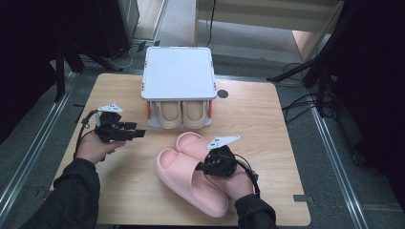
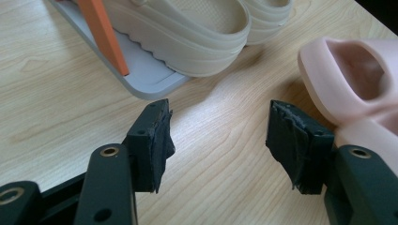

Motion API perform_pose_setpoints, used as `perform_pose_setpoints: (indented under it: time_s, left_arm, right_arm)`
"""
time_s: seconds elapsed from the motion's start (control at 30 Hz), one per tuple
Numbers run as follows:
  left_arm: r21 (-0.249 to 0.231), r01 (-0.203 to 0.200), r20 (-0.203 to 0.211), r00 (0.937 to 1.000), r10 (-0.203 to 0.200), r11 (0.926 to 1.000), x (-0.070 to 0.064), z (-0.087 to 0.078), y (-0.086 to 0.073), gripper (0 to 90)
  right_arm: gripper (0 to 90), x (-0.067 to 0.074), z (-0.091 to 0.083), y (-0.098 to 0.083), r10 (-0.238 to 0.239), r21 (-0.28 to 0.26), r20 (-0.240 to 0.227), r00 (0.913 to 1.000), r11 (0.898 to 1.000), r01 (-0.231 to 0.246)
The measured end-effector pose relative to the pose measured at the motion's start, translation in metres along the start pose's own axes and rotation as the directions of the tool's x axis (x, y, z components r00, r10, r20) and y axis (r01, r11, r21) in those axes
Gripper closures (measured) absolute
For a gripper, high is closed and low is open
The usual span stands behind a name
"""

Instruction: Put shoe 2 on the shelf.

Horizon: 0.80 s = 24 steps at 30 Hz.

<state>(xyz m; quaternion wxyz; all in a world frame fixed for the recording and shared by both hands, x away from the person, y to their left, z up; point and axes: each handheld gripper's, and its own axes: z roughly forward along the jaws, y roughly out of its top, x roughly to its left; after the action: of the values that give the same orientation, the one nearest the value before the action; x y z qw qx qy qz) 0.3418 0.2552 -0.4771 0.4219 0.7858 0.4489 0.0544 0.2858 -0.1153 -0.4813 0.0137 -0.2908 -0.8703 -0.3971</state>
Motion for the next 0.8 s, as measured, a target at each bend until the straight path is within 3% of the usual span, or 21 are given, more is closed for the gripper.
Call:
perform_pose_setpoints:
  time_s: [0.2, 0.33, 0.47, 0.8]
  left_arm:
    - [0.015, -0.012, -0.009, 0.9999, 0.012, 0.9998, -0.002, -0.007, -0.009, 37.3]
    - [0.010, 0.015, -0.031, 0.9994, -0.014, 0.9998, 0.000, -0.016, -0.017, 36.8]
    - [0.006, 0.036, -0.049, 0.9982, -0.035, 0.9993, 0.003, -0.027, -0.027, 36.8]
    - [-0.004, 0.081, -0.107, 0.9909, -0.081, 0.9967, 0.004, -0.049, -0.049, 36.7]
  right_arm:
    - [75.0, 0.007, 0.009, 0.011, -0.109, 0.008, -0.104, 0.9886, 0.994, 0.111]
    - [75.0, 0.006, 0.018, 0.018, -0.133, 0.012, -0.219, 0.9666, 0.990, 0.139]
    - [74.9, 0.008, 0.027, 0.025, -0.172, 0.032, -0.218, 0.9607, 0.983, 0.183]
    - [74.8, 0.006, 0.040, 0.047, -0.213, 0.073, -0.257, 0.9426, 0.968, 0.239]
